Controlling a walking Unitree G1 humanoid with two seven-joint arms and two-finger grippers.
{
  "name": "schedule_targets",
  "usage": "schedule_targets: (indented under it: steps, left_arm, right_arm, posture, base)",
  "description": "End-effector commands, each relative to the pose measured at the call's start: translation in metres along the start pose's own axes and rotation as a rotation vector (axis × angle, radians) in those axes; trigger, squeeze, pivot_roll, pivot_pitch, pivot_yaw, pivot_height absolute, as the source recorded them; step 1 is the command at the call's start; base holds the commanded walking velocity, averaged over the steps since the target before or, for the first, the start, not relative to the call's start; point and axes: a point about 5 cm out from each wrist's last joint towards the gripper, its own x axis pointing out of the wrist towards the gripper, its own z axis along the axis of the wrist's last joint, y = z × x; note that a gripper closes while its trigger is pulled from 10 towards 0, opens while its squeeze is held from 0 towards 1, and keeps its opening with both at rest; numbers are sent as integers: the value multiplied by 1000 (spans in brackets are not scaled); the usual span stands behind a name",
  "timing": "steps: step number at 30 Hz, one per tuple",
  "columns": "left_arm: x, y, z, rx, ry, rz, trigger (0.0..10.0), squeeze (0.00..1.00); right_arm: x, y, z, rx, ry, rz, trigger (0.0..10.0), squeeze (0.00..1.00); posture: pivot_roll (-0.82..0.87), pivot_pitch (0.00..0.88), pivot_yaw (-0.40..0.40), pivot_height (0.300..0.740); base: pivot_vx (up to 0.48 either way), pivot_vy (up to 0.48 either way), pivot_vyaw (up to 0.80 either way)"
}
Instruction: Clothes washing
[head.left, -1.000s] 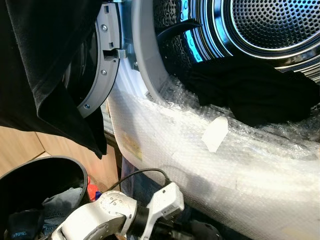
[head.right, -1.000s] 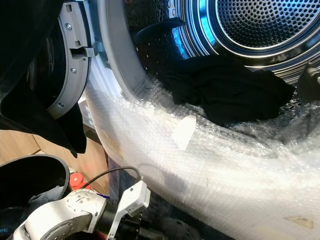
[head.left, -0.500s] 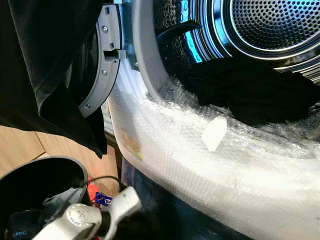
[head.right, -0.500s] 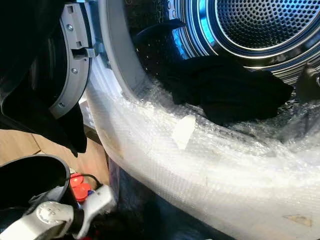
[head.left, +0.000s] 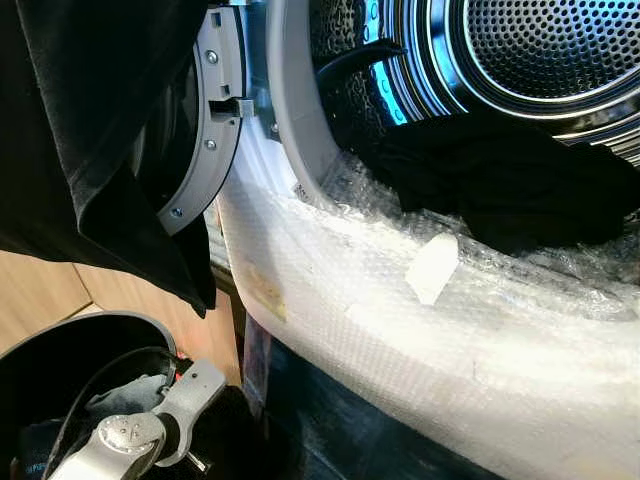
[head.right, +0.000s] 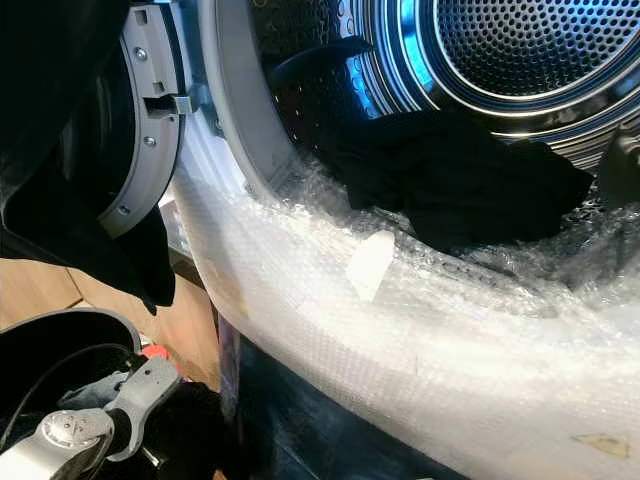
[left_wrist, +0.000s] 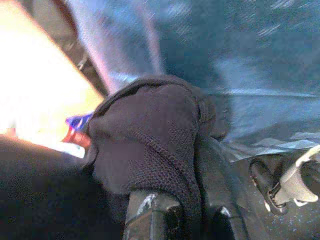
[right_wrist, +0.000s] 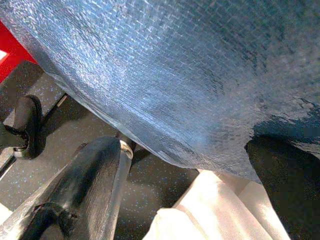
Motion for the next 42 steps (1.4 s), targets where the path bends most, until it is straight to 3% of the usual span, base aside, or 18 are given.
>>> schedule_targets:
  steps: [1,14,18,23,24,26,28,29,30,34,35,37,39,40,42]
  left_arm:
    - [-2,8,1,0,8,50,0,0]
    - [-8,34,-13,-68,94,271,0,0]
    - [-7,31,-7,-78,67,260,0,0]
    - [-1,11,5,-63,-4,97,0,0]
    - [-1,0,14,-56,-80,-19,0,0]
    - [-4,-11,25,-42,-173,-139,0,0]
    - [-8,-15,30,-26,-220,-191,0,0]
    - [-11,-18,32,-34,-240,-230,0,0]
    - [-15,-20,33,-30,-246,-280,0,0]
    - [-17,-15,32,-20,-232,-289,0,0]
    - [-19,-13,30,-10,-224,-313,0,0]
    - [-22,-12,29,8,-219,-360,0,0]
    - [-23,-12,29,11,-217,-368,0,0]
    - [-24,-15,28,13,-206,-422,0,0]
    - [-26,-19,26,18,-193,-468,0,0]
  right_arm:
    - [-1,-6,4,19,-18,-26,10000,0]
    - [0,-6,17,49,-68,-42,10000,0]
    - [0,-5,18,42,-69,-37,10000,0]
    - [0,-6,22,39,-82,-40,10000,0]
    - [-1,-7,26,22,-103,-32,10000,0]
    - [-1,-6,32,-13,-130,-3,10000,0]
    - [-2,-5,34,-42,-141,27,10000,0]
    - [-2,-4,35,-72,-150,62,10000,0]
    - [-5,-4,36,-152,-170,187,10000,0]
    - [-13,-1,26,-302,-141,438,10000,0]
    - [-19,-4,16,-401,-110,560,10000,0]
    - [-27,-10,6,-496,-68,660,10000,0]
    - [-28,-11,4,-506,-64,667,10000,0]
    - [-37,-13,5,-582,-81,763,10000,0]
    - [-46,-12,11,-612,-119,836,10000,0]
  posture:
    - [13,0,-84,740]
    - [26,0,-84,740]
    - [28,0,-85,740]
    - [23,0,-86,740]
    - [23,0,-84,740]
    - [23,0,-84,740]
    - [18,0,-82,740]
    - [18,0,-82,740]
    - [16,0,-81,740]
    - [6,0,-79,740]
    - [4,0,-80,740]
    - [3,0,-79,740]
    - [3,0,-79,740]
    - [4,0,-70,740]
    - [-7,0,-64,740]
  base:
    - [0,0,0]
    - [0,0,0]
    - [0,0,0]
    - [0,0,0]
    - [0,0,0]
    - [0,0,0]
    - [0,0,0]
    - [0,0,0]
    - [0,0,0]
    - [0,0,0]
    - [0,0,0]
    - [0,0,0]
    - [0,0,0]
    - [0,0,0]
    - [0,0,0]
